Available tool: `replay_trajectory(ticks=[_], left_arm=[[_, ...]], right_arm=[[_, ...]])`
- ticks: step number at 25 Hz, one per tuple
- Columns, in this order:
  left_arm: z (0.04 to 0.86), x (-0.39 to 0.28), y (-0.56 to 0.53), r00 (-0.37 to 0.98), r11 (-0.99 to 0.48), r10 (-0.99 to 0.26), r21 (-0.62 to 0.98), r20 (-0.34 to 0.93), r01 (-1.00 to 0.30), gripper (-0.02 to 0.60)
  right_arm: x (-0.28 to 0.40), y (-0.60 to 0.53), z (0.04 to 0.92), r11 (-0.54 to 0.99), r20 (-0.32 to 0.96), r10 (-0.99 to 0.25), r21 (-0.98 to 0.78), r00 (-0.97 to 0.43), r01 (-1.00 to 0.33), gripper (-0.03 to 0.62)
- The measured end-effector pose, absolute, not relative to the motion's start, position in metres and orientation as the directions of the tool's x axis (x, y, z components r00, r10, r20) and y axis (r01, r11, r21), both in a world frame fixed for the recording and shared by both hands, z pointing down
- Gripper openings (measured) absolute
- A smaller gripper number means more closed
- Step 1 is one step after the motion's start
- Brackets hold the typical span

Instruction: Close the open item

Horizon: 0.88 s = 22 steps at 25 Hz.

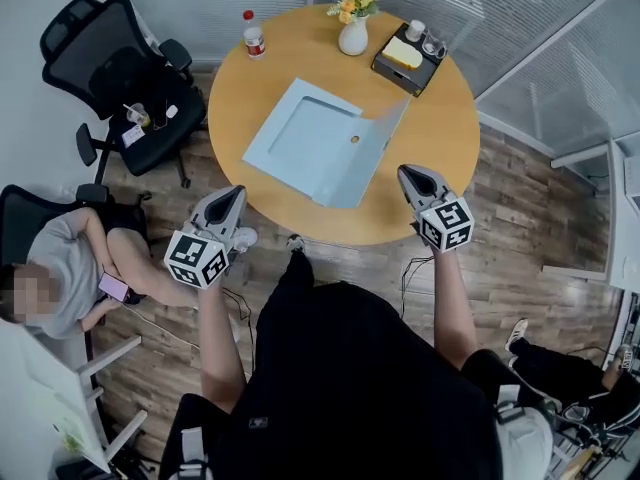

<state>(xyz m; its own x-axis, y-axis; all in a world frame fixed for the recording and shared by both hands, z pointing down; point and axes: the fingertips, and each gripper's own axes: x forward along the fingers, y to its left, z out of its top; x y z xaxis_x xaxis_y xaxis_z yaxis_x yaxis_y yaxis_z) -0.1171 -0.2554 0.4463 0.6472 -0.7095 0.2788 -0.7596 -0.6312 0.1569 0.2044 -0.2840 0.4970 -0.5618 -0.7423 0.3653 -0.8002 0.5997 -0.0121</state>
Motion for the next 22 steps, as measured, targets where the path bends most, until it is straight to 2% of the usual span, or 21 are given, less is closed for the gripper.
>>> replay_trajectory(ticks=[6,17,20,22], left_arm=[[0.475,-0.136,-0.295,0.692,-0.664,-0.65,0.207,0.315,-0.718,0.006],[0.527,-0.164,-0.361,0.733,-0.734,-0.547,0.19,0.403,-0.652,0.014],[0.547,-0.166,-0.377,0.724,-0.731,-0.532,0.194,0.439,-0.654,0.183],[0.566,-0.164,-0.386,0.72,-0.736,-0.512,0.194,0.469,-0.649,0.229]], right_arm=[[0.202,-0.308,0.517,0.522,0.411,-0.775,-0.014,-0.481,-0.853,0.008],[0.192,-0.338,0.54,0.429,0.465,-0.795,-0.02,-0.388,-0.903,0.008],[0.186,-0.347,0.542,0.433,0.468,-0.793,-0.016,-0.389,-0.901,0.008],[0.181,-0.352,0.544,0.447,0.473,-0.785,-0.017,-0.401,-0.894,0.008]])
